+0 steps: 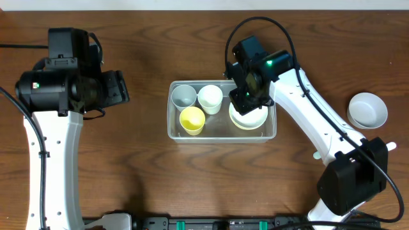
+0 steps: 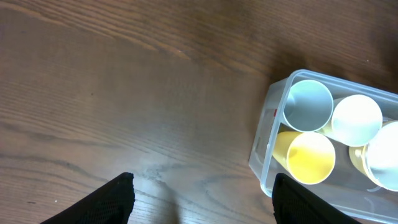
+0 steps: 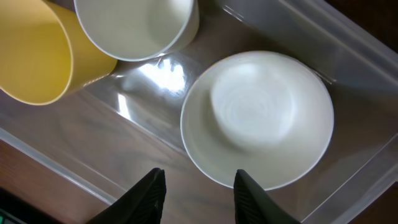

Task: Pack container
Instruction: 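Stack the white bowl onto the yellow bowl and release, then move the right gripper to the light-blue bowl and grasp it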

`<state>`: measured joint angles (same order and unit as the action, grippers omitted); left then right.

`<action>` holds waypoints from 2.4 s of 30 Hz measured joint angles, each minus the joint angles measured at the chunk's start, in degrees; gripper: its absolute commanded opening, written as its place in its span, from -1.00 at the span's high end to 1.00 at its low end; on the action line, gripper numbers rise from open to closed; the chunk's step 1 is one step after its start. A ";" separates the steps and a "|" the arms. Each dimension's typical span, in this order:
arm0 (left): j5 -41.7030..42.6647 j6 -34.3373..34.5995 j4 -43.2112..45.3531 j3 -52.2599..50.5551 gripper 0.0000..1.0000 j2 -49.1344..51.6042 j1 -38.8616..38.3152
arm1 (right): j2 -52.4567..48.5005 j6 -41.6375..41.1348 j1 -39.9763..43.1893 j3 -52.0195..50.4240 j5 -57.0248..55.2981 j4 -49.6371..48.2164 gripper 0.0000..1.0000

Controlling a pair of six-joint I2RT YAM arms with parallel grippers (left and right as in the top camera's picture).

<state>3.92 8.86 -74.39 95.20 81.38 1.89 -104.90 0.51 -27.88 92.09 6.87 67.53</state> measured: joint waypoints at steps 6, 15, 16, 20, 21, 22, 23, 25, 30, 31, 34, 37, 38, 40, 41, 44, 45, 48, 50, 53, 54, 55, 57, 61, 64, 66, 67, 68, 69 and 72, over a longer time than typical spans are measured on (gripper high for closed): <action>0.02 0.00 -0.02 0.00 -0.43 0.00 0.00 | 0.00 -0.09 0.00 -0.02 -0.04 -0.90 0.40; 0.02 0.00 -0.02 0.00 -0.43 0.00 -0.02 | 0.81 -5.14 2.10 6.45 -9.29 -1.01 -0.29; 0.02 0.00 -0.02 0.00 -0.43 0.00 0.00 | 1.53 -5.97 3.39 7.91 -10.58 -0.94 -0.33; 0.00 0.00 -0.04 0.00 -0.43 0.00 0.00 | 6.64 -8.41 12.96 11.43 -13.68 -0.76 -0.35; 0.00 0.00 -0.07 0.00 -0.43 0.00 0.00 | 7.74 -8.79 16.02 11.87 -14.10 -0.22 -0.36; 0.02 0.00 -0.13 0.00 -0.43 0.00 0.00 | 8.57 -9.09 19.34 12.17 -14.21 0.42 -0.36; 0.00 0.00 -0.13 0.00 -0.43 0.00 0.00 | 9.11 -9.33 22.95 12.22 -14.25 0.92 -0.36; 0.00 0.00 -0.17 0.00 -0.43 0.00 0.00 | 9.03 -9.70 30.14 11.98 -14.16 1.66 -0.37; 0.00 0.00 -0.17 0.00 -0.43 0.00 0.00 | 5.42 -10.23 42.66 8.79 -13.75 0.68 -0.37; 0.00 0.00 -0.17 0.00 -0.43 0.00 0.00 | 4.20 -10.27 44.57 7.85 -13.62 0.07 -0.37; 0.00 0.00 -0.17 0.00 -0.43 0.00 0.00 | 0.37 -10.16 48.19 4.92 -13.42 -1.66 -0.36; 0.00 0.00 -0.17 0.00 -0.43 0.00 0.00 | -3.52 -10.16 49.53 2.80 -13.16 -3.06 -0.36; 0.00 0.00 -0.20 0.00 -0.43 0.00 0.00 | -5.03 -10.14 49.75 2.25 -13.03 -3.34 -0.36; 0.00 0.00 -0.20 0.00 -0.43 0.00 0.00 | -7.82 -10.14 49.83 1.73 -12.87 -3.85 -0.36; 0.00 0.00 -0.20 0.00 -0.43 0.00 0.00 | -9.18 -10.14 49.83 1.68 -12.79 -4.11 -0.36; 0.00 0.00 -0.20 0.00 -0.43 0.00 0.00 | -12.61 -10.14 49.81 1.64 -12.68 -4.61 -0.36; 0.02 0.00 -0.20 0.00 -0.43 0.00 0.00 | -13.42 -10.14 49.83 1.64 -12.63 -4.66 -0.36; 0.02 0.00 -0.20 0.00 -0.43 0.00 0.00 | -15.28 -10.12 49.81 1.55 -12.35 -4.72 -0.31; 0.00 0.00 -0.17 0.00 -0.43 0.00 0.00 | -15.98 -10.10 49.83 1.55 -11.91 -4.81 -0.22; 0.00 0.00 -0.17 0.00 -0.43 0.00 0.00 | -16.50 -9.77 49.81 1.55 -11.41 -4.81 0.16; 0.00 0.00 -0.20 0.00 -0.44 0.00 0.00 | -16.57 -9.51 49.83 1.55 -11.32 -4.81 0.26; 0.00 0.00 -0.20 0.00 -0.43 0.00 0.00 | -16.57 -9.57 49.83 1.55 -11.21 -4.81 0.31; 0.00 0.04 -0.20 0.00 -0.43 0.00 0.00 | -16.57 -9.79 49.83 1.55 -11.15 -4.81 0.31; 0.00 0.13 -0.20 0.00 -0.43 0.00 0.00 | -16.57 -9.81 49.81 1.46 -11.13 -4.81 0.31; 0.00 0.13 -0.20 0.00 -0.43 0.00 0.00 | -16.57 -9.77 49.81 1.16 -11.13 -5.05 0.37; 0.02 0.15 -0.20 0.00 -0.43 0.00 0.00 | -16.59 -9.64 49.83 0.79 -11.17 -5.40 0.47; 0.00 0.13 -0.20 0.00 -0.43 0.00 0.00 | -16.57 -9.62 49.83 0.59 -11.15 -5.49 0.53; 0.00 0.13 -0.20 0.00 -0.43 0.00 0.00 | -16.57 -9.49 49.83 0.39 -11.13 -5.60 0.56; 0.00 0.15 -0.20 0.00 -0.43 0.00 0.00 | -16.57 -9.46 49.83 0.17 -11.13 -5.73 0.64; 0.00 0.13 -0.20 0.00 -0.43 0.00 0.00 | -16.57 -9.40 49.81 -0.42 -10.97 -6.01 0.77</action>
<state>3.92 8.99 -74.59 95.20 81.38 1.89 -121.47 -8.88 21.93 91.68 -4.10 61.52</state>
